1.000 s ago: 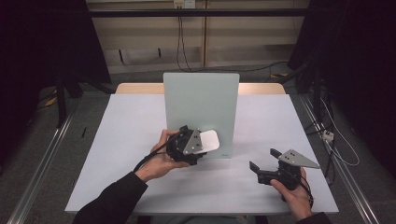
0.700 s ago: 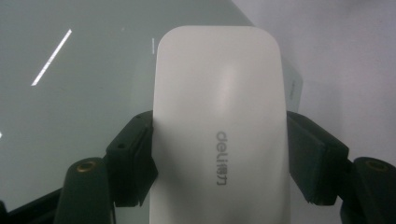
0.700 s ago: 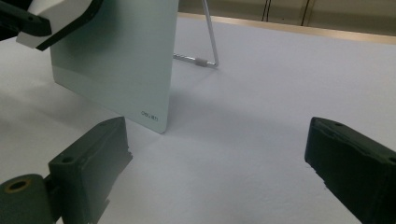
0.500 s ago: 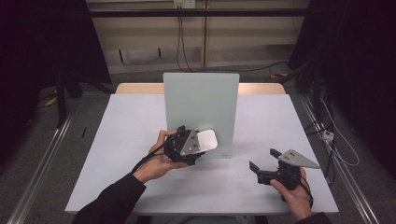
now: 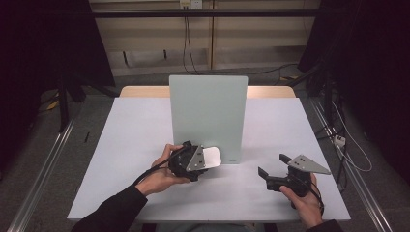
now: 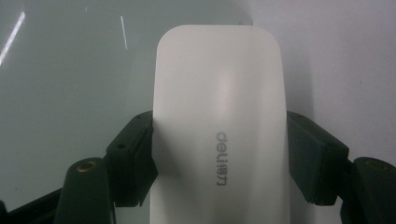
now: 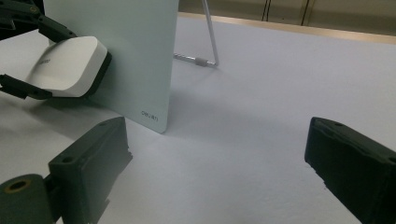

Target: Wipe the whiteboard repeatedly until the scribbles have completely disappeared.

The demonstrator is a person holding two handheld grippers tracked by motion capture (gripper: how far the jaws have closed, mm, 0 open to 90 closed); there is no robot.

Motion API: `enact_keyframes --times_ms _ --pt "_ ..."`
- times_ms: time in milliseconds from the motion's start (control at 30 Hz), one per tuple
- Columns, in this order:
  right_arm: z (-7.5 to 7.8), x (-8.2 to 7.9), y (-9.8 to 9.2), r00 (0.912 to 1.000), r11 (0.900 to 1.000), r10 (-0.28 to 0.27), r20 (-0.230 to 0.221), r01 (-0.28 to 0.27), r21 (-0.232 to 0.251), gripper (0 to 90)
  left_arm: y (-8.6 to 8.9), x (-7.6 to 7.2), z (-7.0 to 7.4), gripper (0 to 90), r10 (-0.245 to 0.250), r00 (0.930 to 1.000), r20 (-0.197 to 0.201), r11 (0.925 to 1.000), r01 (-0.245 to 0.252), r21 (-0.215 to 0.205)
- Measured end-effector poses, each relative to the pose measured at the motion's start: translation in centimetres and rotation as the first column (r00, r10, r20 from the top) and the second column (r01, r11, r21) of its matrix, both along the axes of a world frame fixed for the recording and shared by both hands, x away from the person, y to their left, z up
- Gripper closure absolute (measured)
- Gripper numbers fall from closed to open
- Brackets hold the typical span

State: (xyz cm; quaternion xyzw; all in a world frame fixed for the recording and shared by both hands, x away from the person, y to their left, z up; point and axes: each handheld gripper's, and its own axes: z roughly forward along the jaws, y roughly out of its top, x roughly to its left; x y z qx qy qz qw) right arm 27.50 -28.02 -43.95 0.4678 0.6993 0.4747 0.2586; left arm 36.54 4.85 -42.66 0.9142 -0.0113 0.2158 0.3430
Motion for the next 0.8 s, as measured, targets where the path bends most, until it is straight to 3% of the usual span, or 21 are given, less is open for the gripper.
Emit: enact_keyframes --times_ms 400,600,800 --pt "0.0 0.0 -0.1 1.0 1.0 0.0 0.003 0.0 0.001 6.2 -3.0 -0.1 0.0 31.2 -0.029 0.9995 -0.008 0.9995 0.029 -0.006" --pt "0.0 0.0 -0.1 1.0 1.0 0.0 0.002 0.0 0.001 6.2 -4.3 -0.3 -0.5 31.2 -0.053 0.9986 -0.008 0.9982 0.053 0.03" --pt "0.0 0.0 -0.1 1.0 1.0 0.001 0.002 -0.001 0.005 6.1 -5.1 -0.2 -0.6 31.2 -0.092 0.9952 -0.034 0.991 0.094 0.095"
